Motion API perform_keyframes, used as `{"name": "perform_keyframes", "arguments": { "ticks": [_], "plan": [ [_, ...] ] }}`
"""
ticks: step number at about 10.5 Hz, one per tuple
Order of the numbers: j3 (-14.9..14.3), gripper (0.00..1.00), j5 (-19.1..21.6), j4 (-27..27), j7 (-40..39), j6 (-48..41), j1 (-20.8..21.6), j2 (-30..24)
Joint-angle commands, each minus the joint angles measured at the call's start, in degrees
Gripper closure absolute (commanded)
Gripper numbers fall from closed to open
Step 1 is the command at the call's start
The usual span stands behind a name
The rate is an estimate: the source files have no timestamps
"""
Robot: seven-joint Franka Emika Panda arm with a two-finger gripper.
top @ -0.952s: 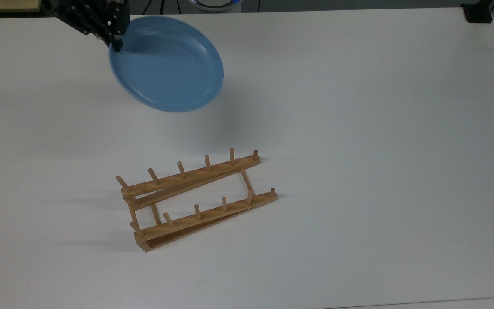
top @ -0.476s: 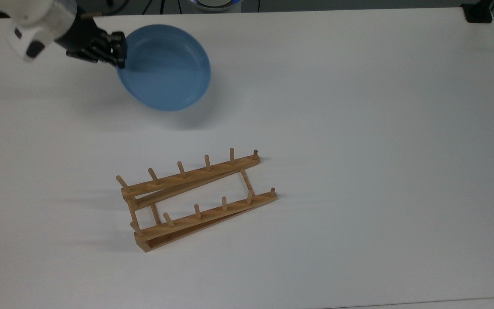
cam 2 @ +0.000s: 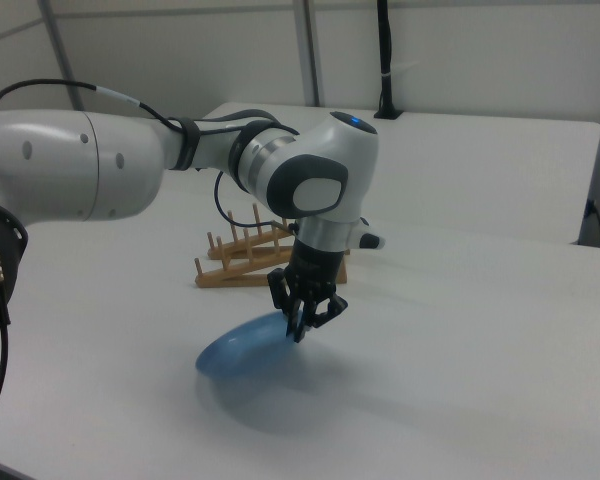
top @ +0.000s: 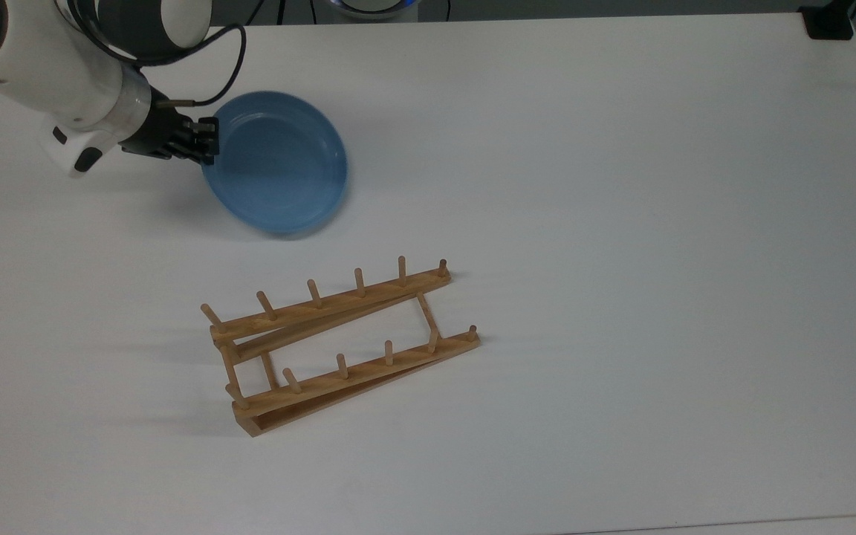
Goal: Pick plate from plate rack
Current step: 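Carry the plate beside the rack and lower it onto the table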
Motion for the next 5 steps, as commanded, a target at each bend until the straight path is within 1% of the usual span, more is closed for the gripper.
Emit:
{"name": "perform_keyframes", "arguments": {
  "ticks": [1,2,3,5],
  "plan": [
    [0.0,0.53,-2.6,-1.8,-0.8,2.9,0.5,-0.2],
    [0.0,0.42,-3.4,-2.5,-0.8,2.9,1.1,-0.2],
    [0.0,0.35,-3.7,-2.4,-0.8,2.8,1.2,-0.3],
    [0.0,0.31,-4.0,-2.3,-0.3,2.6,1.4,-1.0]
  ]
}}
